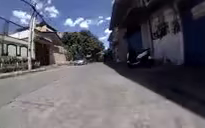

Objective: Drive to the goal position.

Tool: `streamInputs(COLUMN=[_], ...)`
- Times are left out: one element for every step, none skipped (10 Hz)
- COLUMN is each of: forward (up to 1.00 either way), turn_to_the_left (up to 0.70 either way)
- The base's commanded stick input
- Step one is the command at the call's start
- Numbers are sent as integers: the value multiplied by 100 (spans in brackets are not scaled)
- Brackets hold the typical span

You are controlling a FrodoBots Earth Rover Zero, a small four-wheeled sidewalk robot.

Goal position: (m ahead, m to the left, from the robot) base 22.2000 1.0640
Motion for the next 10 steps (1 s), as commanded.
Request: streamInputs(forward=[100, 100, 100, 100, 100, 100, 100, 100, 100, 100], turn_to_the_left=[0, 11, 8, -19, -39, -35, 0, 0, 14, 13])
